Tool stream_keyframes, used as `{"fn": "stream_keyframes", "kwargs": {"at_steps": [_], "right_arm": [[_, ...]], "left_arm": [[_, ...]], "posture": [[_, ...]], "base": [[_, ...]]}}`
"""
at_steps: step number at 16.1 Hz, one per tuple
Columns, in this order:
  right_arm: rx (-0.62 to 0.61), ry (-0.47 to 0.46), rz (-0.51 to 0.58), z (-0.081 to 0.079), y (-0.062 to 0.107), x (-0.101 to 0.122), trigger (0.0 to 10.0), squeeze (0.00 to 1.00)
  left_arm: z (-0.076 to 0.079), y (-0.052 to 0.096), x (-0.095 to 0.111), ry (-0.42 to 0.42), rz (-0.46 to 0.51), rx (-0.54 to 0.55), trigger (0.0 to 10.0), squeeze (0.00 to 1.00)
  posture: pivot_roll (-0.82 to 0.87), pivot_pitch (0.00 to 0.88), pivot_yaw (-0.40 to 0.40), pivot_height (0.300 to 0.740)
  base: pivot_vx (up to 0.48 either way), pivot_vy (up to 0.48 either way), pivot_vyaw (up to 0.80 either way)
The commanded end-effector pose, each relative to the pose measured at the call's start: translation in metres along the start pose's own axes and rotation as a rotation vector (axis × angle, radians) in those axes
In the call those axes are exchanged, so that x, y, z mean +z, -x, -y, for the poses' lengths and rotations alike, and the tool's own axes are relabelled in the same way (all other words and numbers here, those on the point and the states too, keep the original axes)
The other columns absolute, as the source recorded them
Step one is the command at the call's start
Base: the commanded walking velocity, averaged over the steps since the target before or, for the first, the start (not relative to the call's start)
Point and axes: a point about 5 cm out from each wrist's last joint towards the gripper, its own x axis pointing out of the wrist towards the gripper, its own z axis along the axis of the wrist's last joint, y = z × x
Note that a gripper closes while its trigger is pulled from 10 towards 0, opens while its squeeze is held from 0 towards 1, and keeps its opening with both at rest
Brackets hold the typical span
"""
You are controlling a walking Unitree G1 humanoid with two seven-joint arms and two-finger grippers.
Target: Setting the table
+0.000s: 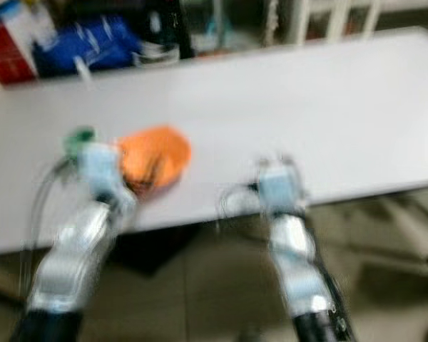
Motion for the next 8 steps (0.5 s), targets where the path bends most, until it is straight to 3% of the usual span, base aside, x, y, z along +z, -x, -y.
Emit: {"fn": "stream_keyframes", "kwargs": {"at_steps": [1,6,8], "right_arm": [[0.04,-0.027,0.022,-0.014,0.0,0.007,10.0,0.0],[0.042,-0.026,0.022,-0.015,0.0,0.007,10.0,0.0],[0.035,-0.025,0.023,-0.014,-0.001,0.007,10.0,0.0]], "left_arm": [[-0.016,0.001,0.004,-0.03,0.005,0.049,10.0,1.0],[-0.005,-0.028,0.018,-0.022,-0.017,-0.024,10.0,1.0],[-0.005,-0.044,0.02,0.17,-0.093,-0.02,10.0,1.0]], "posture": [[-0.19,0.0,0.114,0.74],[-0.2,0.0,0.119,0.74],[-0.2,0.0,0.121,0.74]], "base": [[0.0,0.0,0.0],[0.0,0.0,0.0],[0.0,0.0,0.0]]}}
